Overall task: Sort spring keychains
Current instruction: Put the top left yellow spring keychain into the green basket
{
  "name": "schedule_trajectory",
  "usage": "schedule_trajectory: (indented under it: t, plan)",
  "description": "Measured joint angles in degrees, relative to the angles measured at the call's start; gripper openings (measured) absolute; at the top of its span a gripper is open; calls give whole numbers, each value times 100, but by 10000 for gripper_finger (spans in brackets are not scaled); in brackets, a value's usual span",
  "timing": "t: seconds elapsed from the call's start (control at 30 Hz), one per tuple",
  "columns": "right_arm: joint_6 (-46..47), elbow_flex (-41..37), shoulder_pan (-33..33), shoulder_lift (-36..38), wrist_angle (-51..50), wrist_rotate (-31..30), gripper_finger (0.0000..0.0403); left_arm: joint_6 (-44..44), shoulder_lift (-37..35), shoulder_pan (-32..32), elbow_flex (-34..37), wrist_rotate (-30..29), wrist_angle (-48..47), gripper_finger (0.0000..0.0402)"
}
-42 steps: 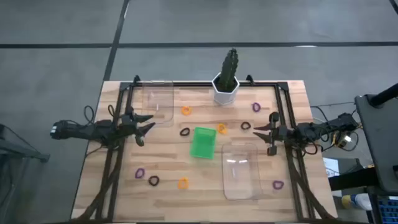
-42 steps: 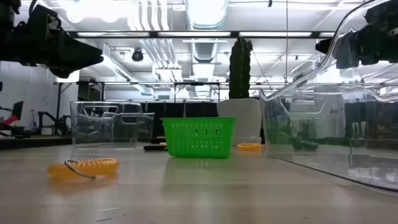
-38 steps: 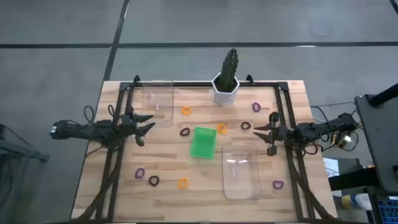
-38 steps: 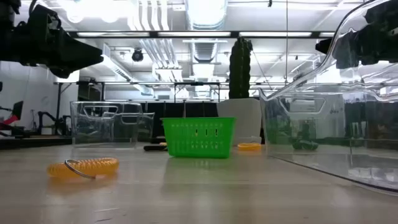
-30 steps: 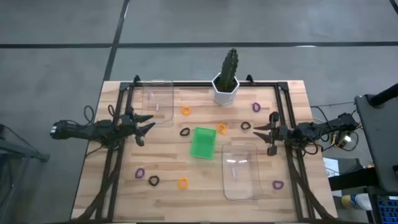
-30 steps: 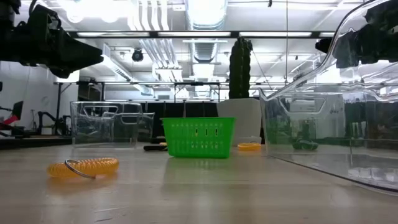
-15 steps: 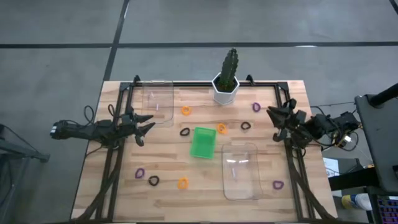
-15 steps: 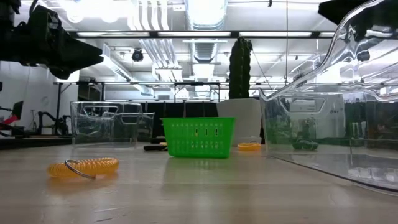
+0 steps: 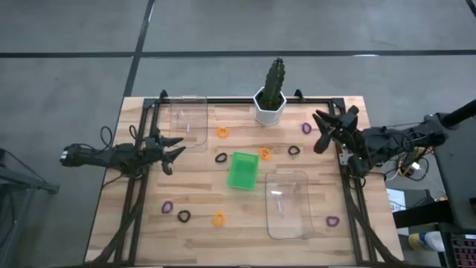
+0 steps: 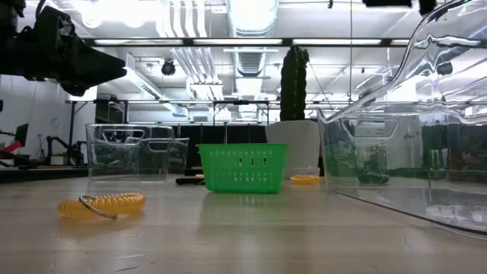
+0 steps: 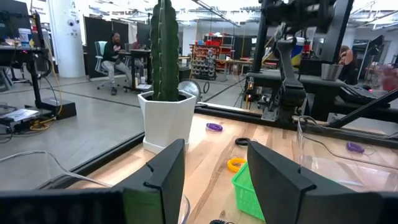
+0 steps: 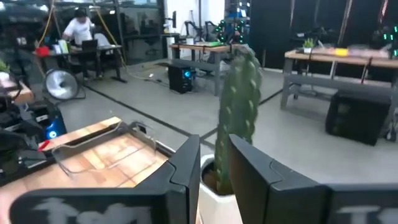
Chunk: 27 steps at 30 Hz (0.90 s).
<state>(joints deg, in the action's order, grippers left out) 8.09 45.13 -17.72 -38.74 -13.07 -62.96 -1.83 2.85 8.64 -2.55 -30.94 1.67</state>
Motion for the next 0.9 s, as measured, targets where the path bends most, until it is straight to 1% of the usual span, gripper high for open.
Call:
schedule_trajectory:
  t: [0.1,0.2,0.27,0.37,0.47,0.6,0.7,0.77,0.83,0.9]
  plan:
    - [-335,425,0,-506,-3,5,69,-63,0,0,0,2,2,168]
    - [-924,743,0,-959,-15,20,69,-405,0,0,2,2,94,168]
    - [-1117,911,1,-1194,-14,4,71,-549,0,0,2,2,277,168]
    - [-976,1114,54,-1441,-10,0,74,-463,0,0,2,0,723,168]
    - [-655,1207,153,-1553,-22,-2,75,-223,0,4,-134,18,869,168]
    - [-499,1197,302,-1574,-60,-3,70,244,28,4,-494,169,884,168]
    - [-321,1188,376,-1550,-97,-4,69,445,220,2,-904,188,861,168]
    - [-175,1186,393,-1523,-171,-4,70,482,502,2,-1274,188,730,168]
    - [-68,1185,391,-1460,-303,2,72,495,921,2,-1736,243,308,168]
    - [125,1184,391,-1422,-479,21,75,525,1492,2,-2254,325,-228,168]
